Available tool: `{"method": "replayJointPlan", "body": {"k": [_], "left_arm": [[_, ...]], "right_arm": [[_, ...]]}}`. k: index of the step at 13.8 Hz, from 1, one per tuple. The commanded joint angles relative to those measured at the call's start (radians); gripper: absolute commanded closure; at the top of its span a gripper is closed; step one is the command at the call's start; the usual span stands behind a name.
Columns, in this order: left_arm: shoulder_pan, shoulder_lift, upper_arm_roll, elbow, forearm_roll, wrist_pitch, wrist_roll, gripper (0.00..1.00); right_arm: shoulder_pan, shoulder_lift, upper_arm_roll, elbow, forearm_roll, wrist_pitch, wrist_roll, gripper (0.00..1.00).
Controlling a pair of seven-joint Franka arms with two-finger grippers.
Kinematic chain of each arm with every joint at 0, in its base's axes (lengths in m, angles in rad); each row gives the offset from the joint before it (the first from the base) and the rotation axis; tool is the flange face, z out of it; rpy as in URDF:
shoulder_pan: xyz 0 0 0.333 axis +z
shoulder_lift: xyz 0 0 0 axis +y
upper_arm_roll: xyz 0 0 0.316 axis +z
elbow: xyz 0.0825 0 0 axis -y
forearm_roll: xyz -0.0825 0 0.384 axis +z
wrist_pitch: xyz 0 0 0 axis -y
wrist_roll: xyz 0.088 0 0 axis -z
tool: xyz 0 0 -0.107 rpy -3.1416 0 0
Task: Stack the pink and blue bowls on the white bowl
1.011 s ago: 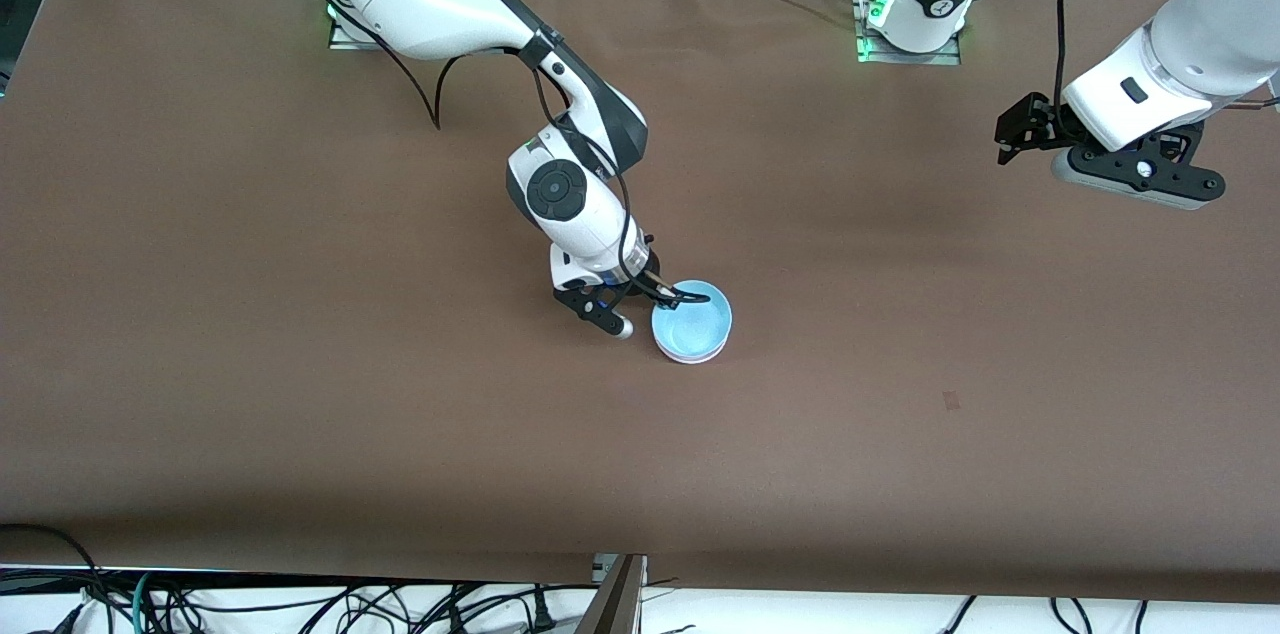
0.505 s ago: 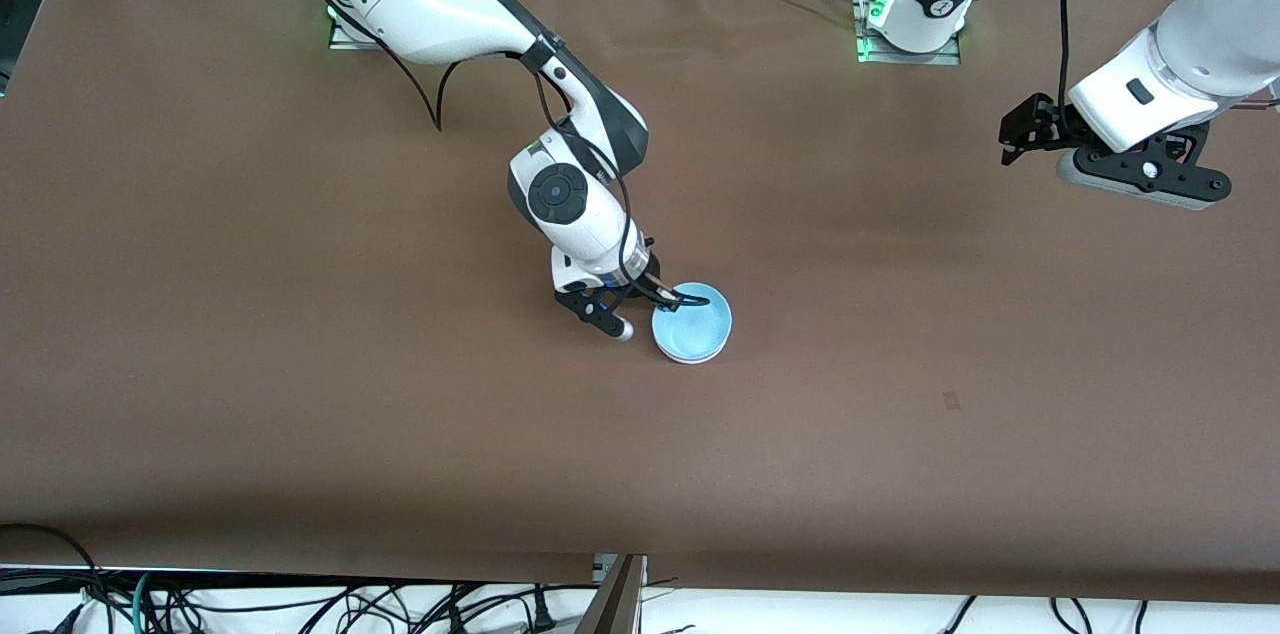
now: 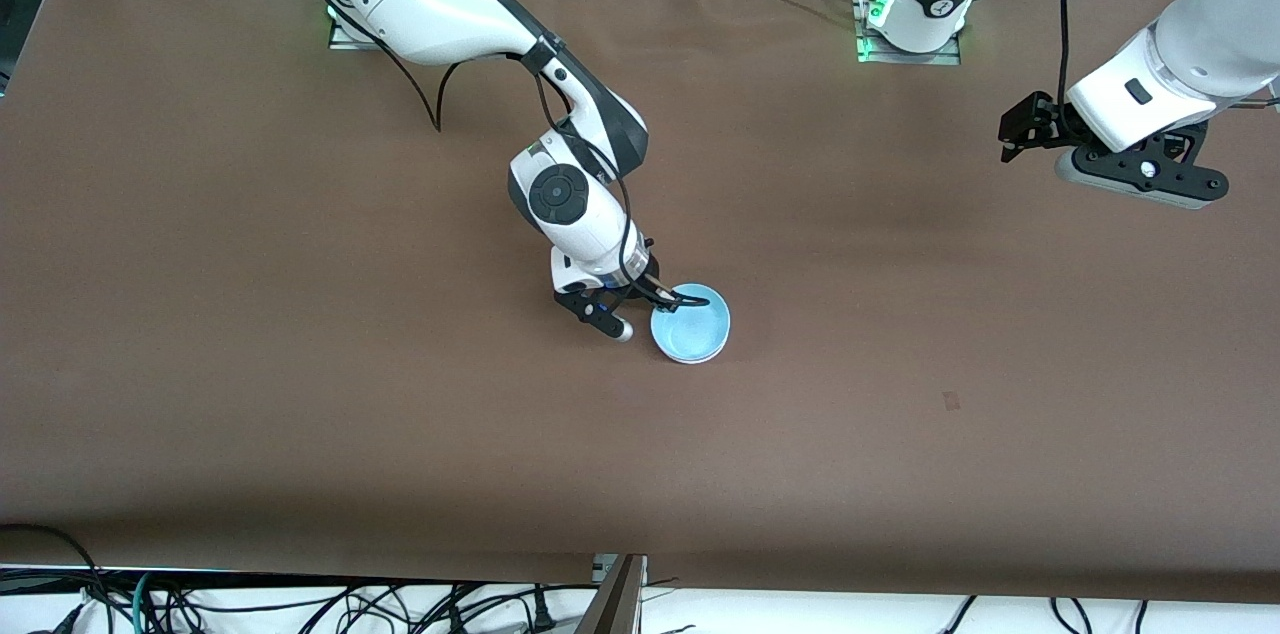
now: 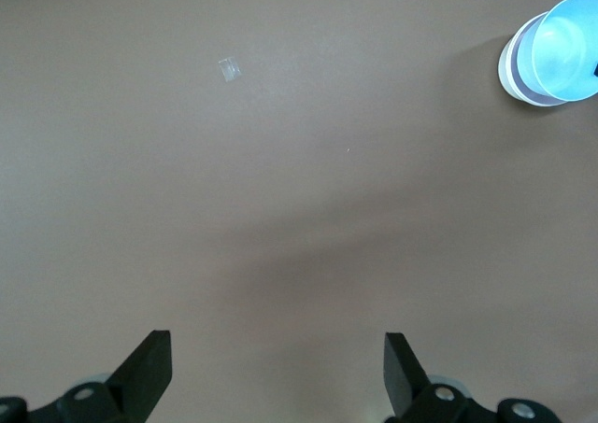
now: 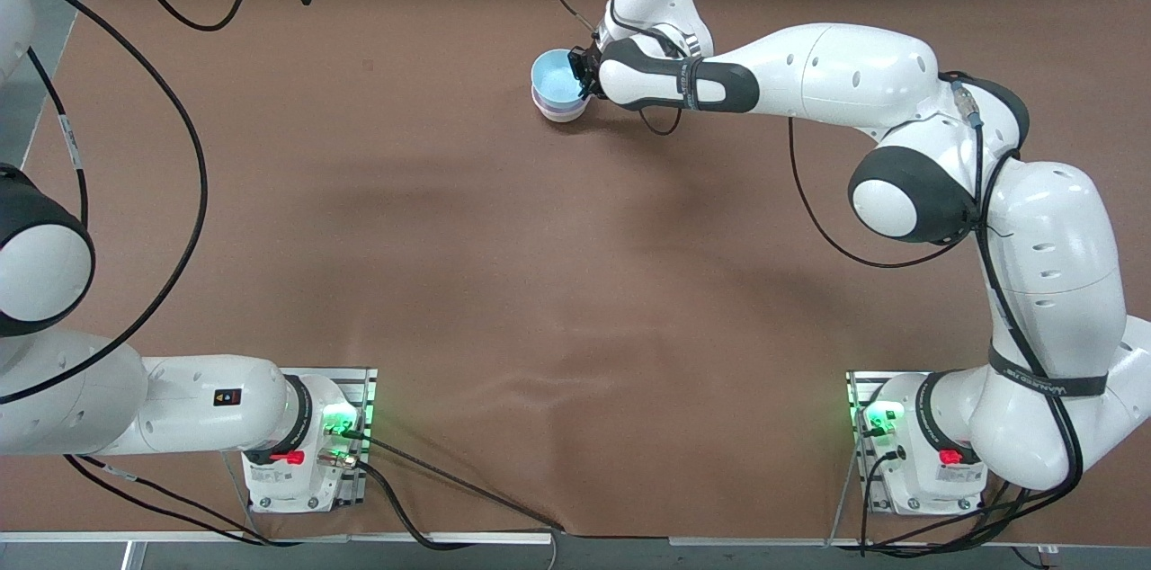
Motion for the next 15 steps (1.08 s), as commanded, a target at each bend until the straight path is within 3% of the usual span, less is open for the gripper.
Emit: {"method": "replayJointPlan", "body": {"k": [1,2,3,4,7,8,10,13,15], "left_arm": [[0.008,-0.007,-0.003,0.006,-0.002,-0.016,0.012,0.00],[0.008,-0.007,-0.001,0.006,-0.002,-0.016,0.012,0.00],[0.008,-0.007,-0.001,0.006,-0.002,-0.016,0.012,0.00],[0.008,-0.007,-0.001,0.006,-0.002,-0.016,0.012,0.00],[0.008,-0.007,-0.001,0.006,-0.002,-0.016,0.011,0.00],[0.008,-0.007,-0.001,0.008,-0.002,-0.016,0.012,0.00],[0.008,-0.007,-0.001,0.008,-0.002,-0.017,0.011,0.00],[0.008,-0.007,-0.003,0.006,-0.002,-0.017,0.011,0.00],[0.008,-0.007,-0.001,0.008,-0.002,-0.025,0.014,0.00]], "right_arm": [[0.013,0.025,-0.012,0.035,-0.012,0.025,0.013,0.89],[0.013,0.028,-0.012,0.035,-0.012,0.032,0.013,0.61],[0.013,0.029,-0.012,0.035,-0.012,0.037,0.013,0.26],[0.013,0.028,-0.013,0.035,-0.012,0.037,0.013,0.19],[0.010,0.019,-0.012,0.035,-0.011,0.035,0.013,0.13],[0.010,0.014,-0.012,0.035,-0.009,0.032,0.013,0.04],[0.008,-0.027,-0.013,0.032,-0.011,0.022,0.013,0.01],[0.007,-0.153,-0.078,0.023,-0.044,-0.217,-0.012,0.01],[-0.008,-0.222,-0.088,0.016,-0.034,-0.248,-0.009,0.01]]}}
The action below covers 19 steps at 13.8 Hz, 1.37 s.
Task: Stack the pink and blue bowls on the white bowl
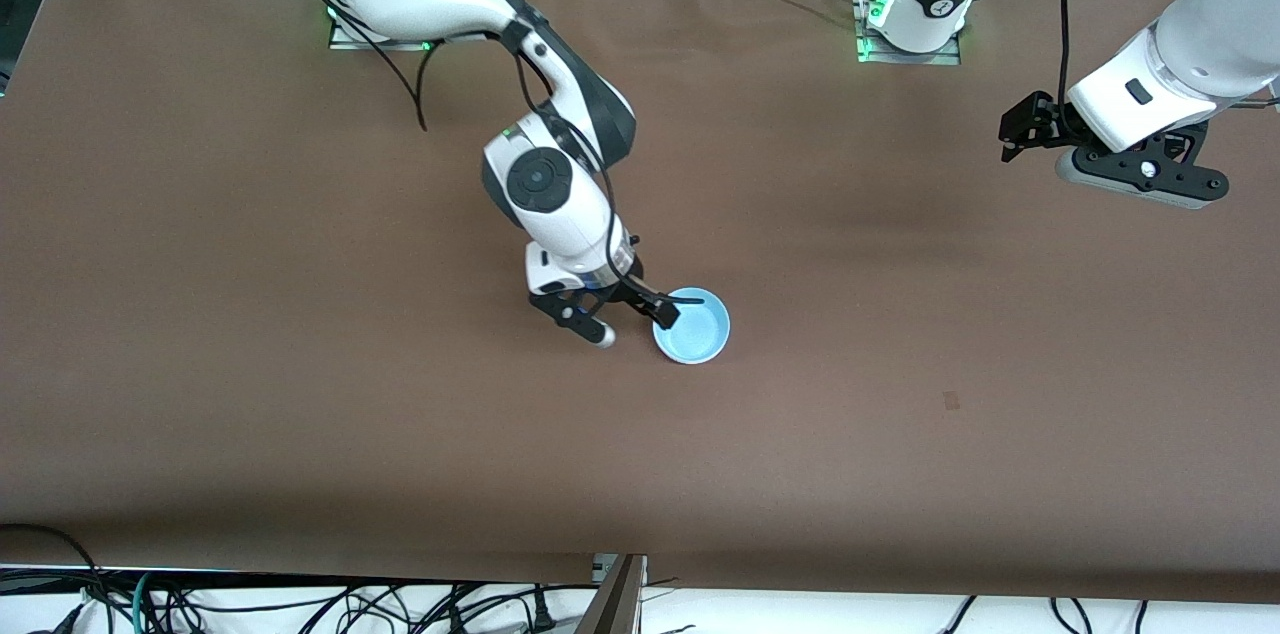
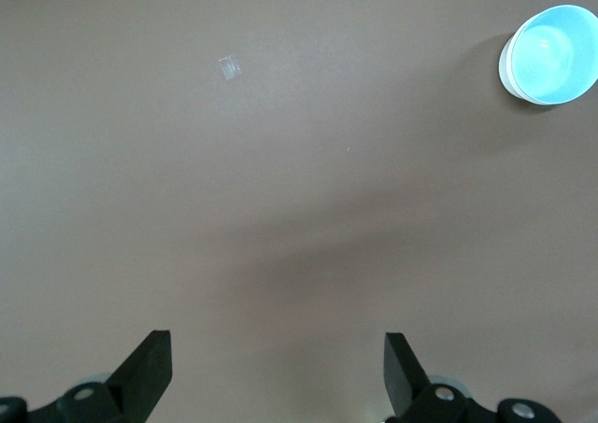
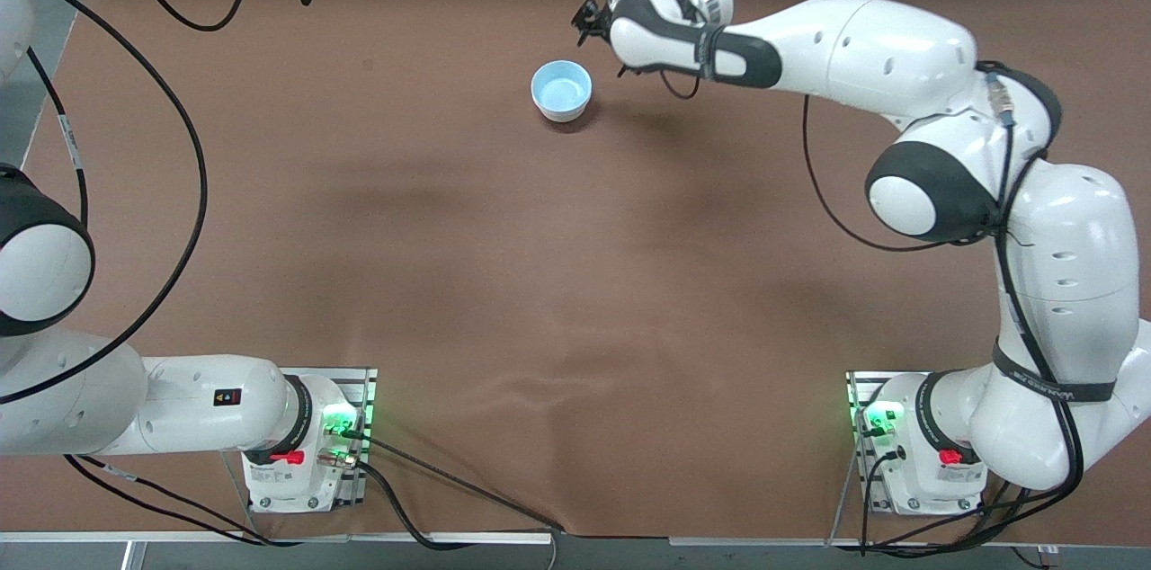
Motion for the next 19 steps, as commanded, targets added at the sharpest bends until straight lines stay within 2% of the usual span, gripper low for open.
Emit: {"method": "replayJointPlan", "body": {"k": [1,4,7,10,14,18,19], "left_arm": [[0.007,-0.007,-0.001,0.006,-0.002,-0.021,0.014,0.00],[0.007,-0.009,-0.003,0.008,-0.002,-0.026,0.011,0.00],[0.007,-0.009,-0.003,0.008,0.000,-0.029,0.009,0.00],[0.007,-0.009,-0.003,0.008,-0.002,-0.030,0.009,0.00],[0.007,-0.007,-0.003,0.008,-0.002,-0.030,0.009,0.00],[0.007,-0.009,-0.003,0.008,-0.002,-0.032,0.012,0.00],[0.007,-0.007,-0.003,0.008,-0.002,-0.032,0.011,0.00]], "right_arm": [[-0.008,-0.116,-0.036,-0.032,-0.012,-0.080,-0.005,0.01],[-0.019,-0.212,-0.106,-0.050,-0.001,-0.226,-0.156,0.01],[-0.079,-0.320,-0.118,-0.057,-0.003,-0.430,-0.299,0.01],[-0.091,-0.387,-0.182,-0.058,-0.001,-0.580,-0.460,0.01],[-0.091,-0.412,-0.233,-0.061,-0.001,-0.671,-0.559,0.01],[-0.100,-0.424,-0.319,-0.069,0.000,-0.739,-0.690,0.01],[-0.129,-0.470,-0.319,-0.125,0.017,-0.724,-0.710,0.01]]}}
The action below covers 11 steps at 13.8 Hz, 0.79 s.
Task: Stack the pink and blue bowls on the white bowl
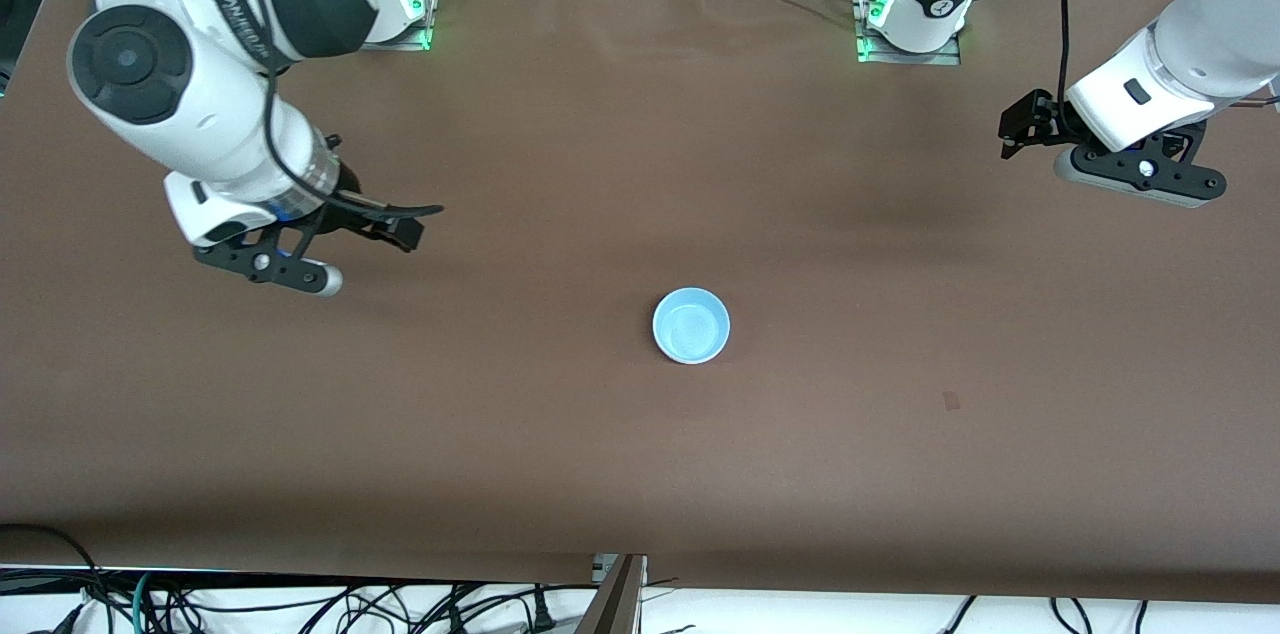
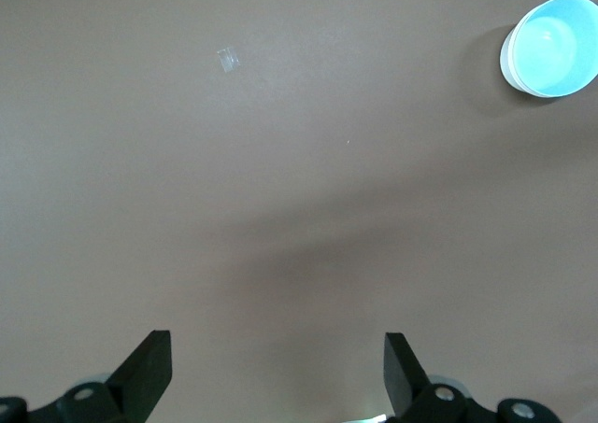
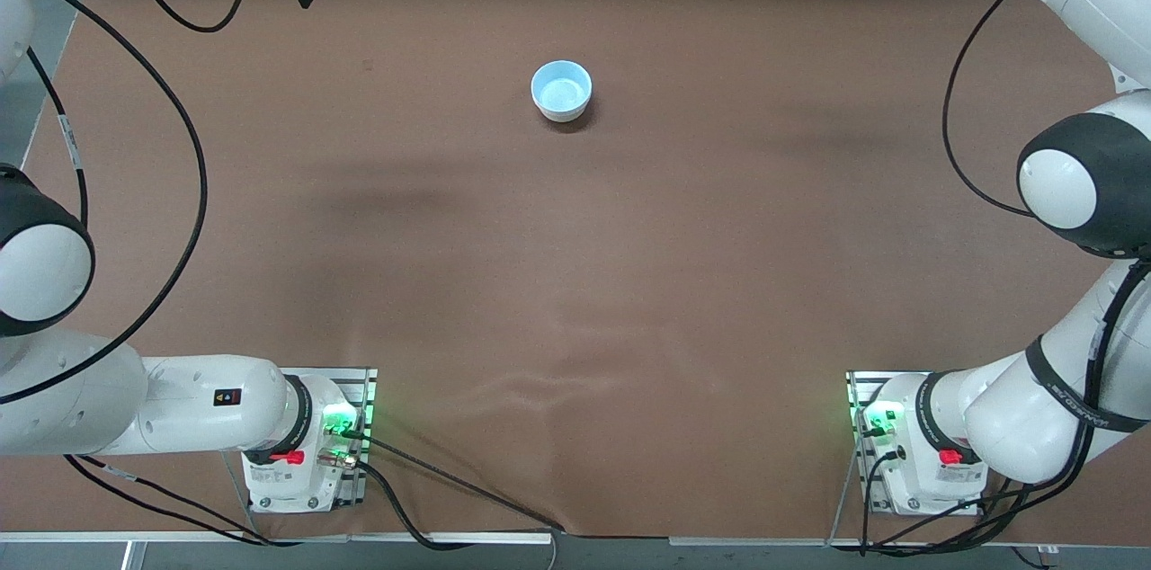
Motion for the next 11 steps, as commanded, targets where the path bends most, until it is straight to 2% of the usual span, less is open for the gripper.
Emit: {"method": "replayJointPlan", "body": {"k": [1,3,5,7,11], "left_arm": [[0.007,-0.009,-0.003,0.008,-0.002,-0.020,0.012,0.00],[0.007,-0.009,-0.003,0.008,-0.002,-0.020,0.015,0.00],[0.007,-0.009,-0.001,0.008,-0.002,-0.021,0.015,0.00],[0.007,-0.007,-0.003,0.008,-0.002,-0.021,0.017,0.00],[0.007,-0.009,-0.003,0.008,-0.002,-0.020,0.017,0.00]], "right_arm": [[-0.075,-0.126,-0.016,-0.164,0.056,0.032,-0.100,0.01],[-0.148,-0.220,0.040,-0.308,0.060,0.127,-0.192,0.01],[-0.262,-0.278,0.160,-0.395,0.047,0.161,-0.237,0.01],[-0.354,-0.323,0.240,-0.456,0.037,0.158,-0.372,0.01],[-0.431,-0.364,0.254,-0.487,0.032,0.140,-0.567,0.01]]}}
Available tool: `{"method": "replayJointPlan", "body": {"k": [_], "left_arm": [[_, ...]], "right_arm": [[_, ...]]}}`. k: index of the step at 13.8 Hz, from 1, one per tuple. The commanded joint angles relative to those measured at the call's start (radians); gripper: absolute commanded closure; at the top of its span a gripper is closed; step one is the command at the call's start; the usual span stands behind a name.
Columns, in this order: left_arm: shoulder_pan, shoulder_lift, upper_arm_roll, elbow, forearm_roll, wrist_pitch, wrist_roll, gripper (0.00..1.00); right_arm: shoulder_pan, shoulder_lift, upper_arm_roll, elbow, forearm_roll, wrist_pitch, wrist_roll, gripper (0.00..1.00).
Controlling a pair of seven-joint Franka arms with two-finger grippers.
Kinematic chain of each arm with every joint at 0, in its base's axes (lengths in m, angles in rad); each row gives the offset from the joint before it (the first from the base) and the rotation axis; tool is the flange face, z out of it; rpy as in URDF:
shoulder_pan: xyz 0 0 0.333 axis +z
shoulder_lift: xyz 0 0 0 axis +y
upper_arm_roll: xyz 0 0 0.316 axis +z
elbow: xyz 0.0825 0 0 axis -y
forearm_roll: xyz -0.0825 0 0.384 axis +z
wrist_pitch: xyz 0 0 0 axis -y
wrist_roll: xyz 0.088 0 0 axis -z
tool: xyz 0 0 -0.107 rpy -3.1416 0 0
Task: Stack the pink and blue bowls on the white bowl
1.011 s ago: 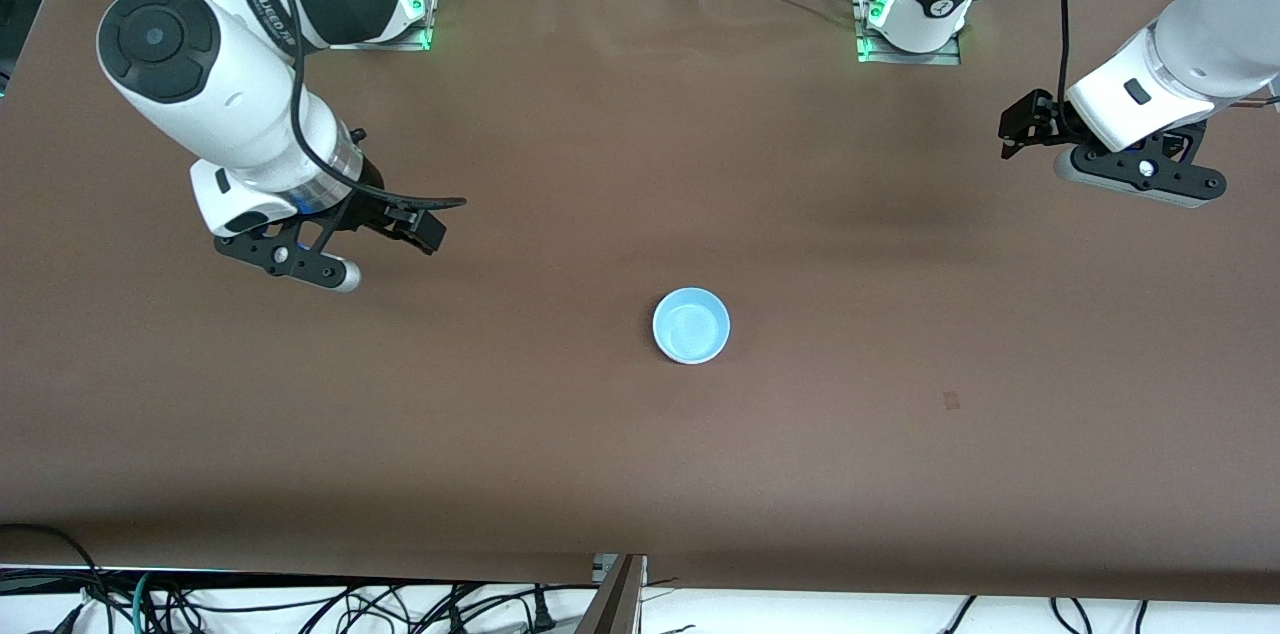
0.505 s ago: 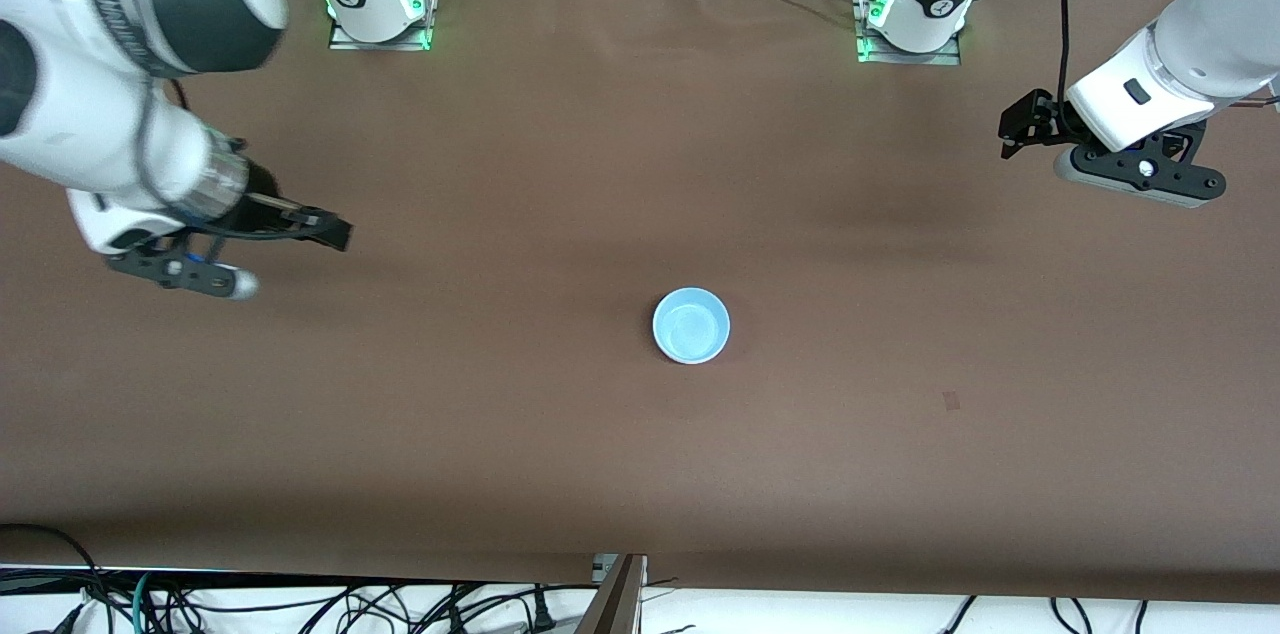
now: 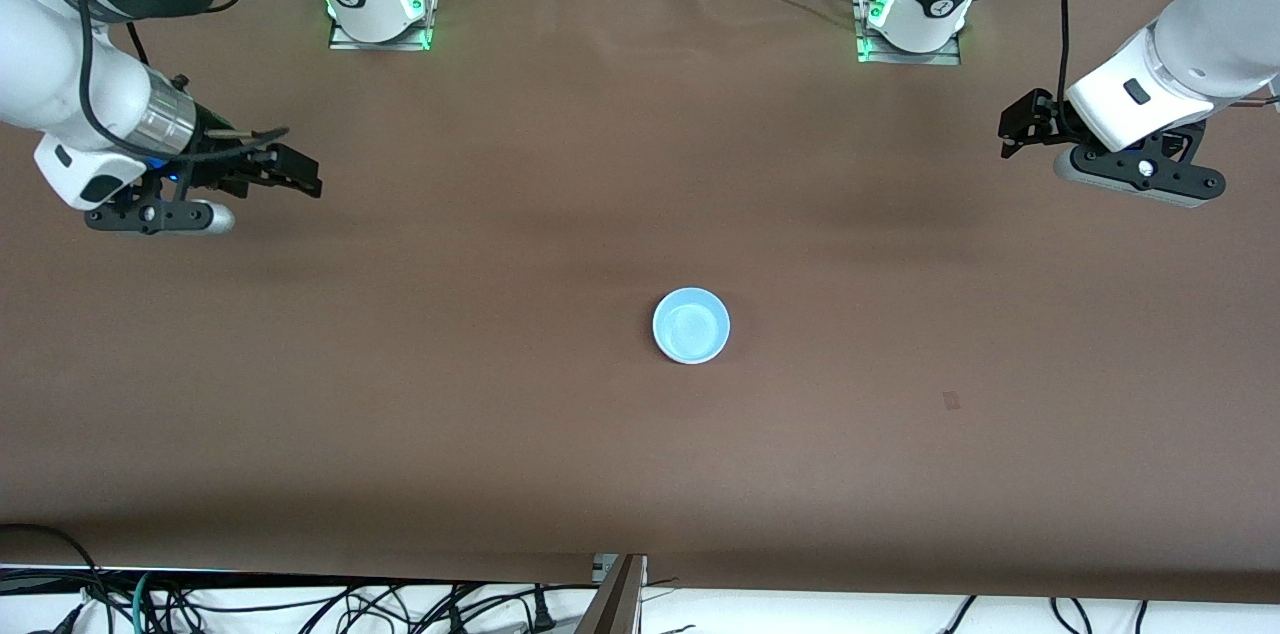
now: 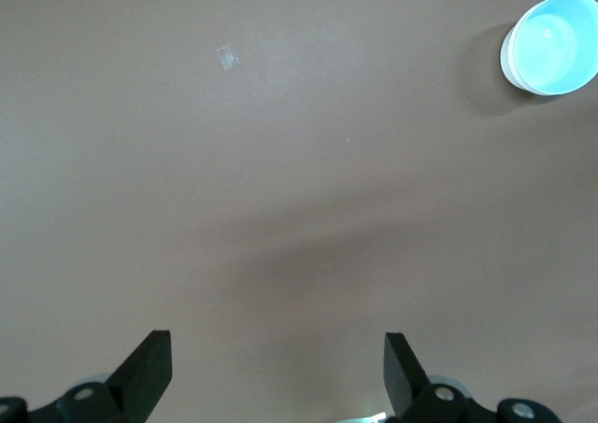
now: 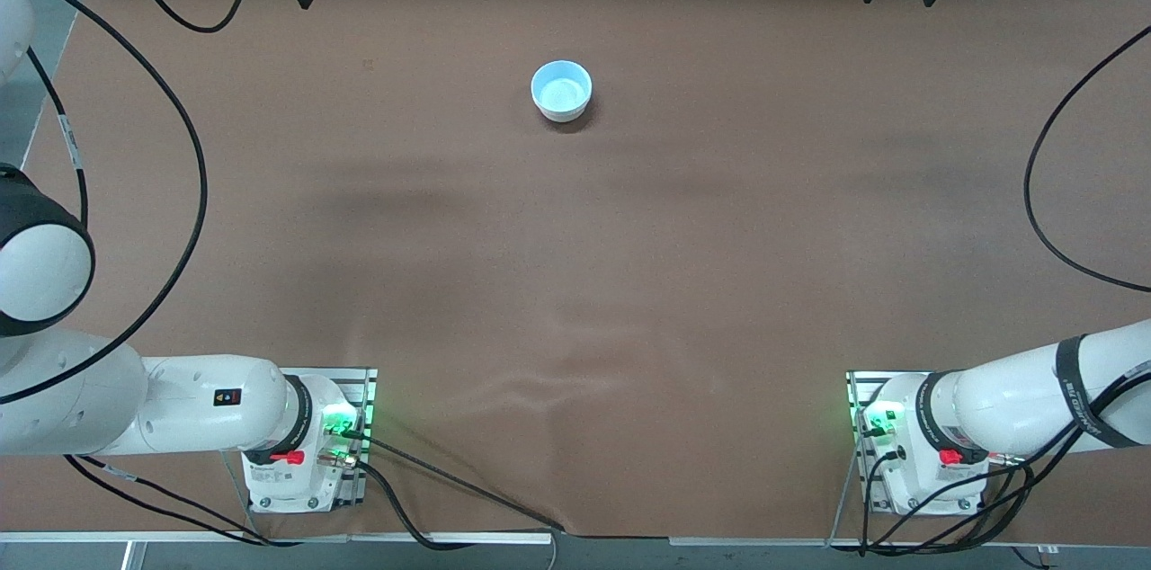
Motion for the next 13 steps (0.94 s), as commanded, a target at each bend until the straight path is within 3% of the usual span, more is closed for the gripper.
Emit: {"method": "replayJointPlan", "body": {"k": [1,3,6,13], "left_arm": [[0.007,-0.009,-0.003,0.008,-0.002,-0.016,0.017,0.00],[0.007,-0.006,-0.001,0.009,-0.002,-0.013,0.009,0.00],[0.007,-0.004,-0.001,0.016,-0.002,-0.011,0.008,0.00],[0.007,-0.004,-0.001,0.016,-0.003,-0.013,0.009,0.00]], "right_arm": [[-0.063,-0.059,0.024,-0.056,-0.013,0.008,-0.111,0.01],[-0.063,-0.059,0.035,-0.053,-0.081,-0.019,-0.120,0.01],[-0.058,-0.050,0.045,-0.017,-0.113,-0.082,-0.140,0.01],[-0.058,-0.050,0.044,-0.009,-0.110,-0.079,-0.131,0.01]]}}
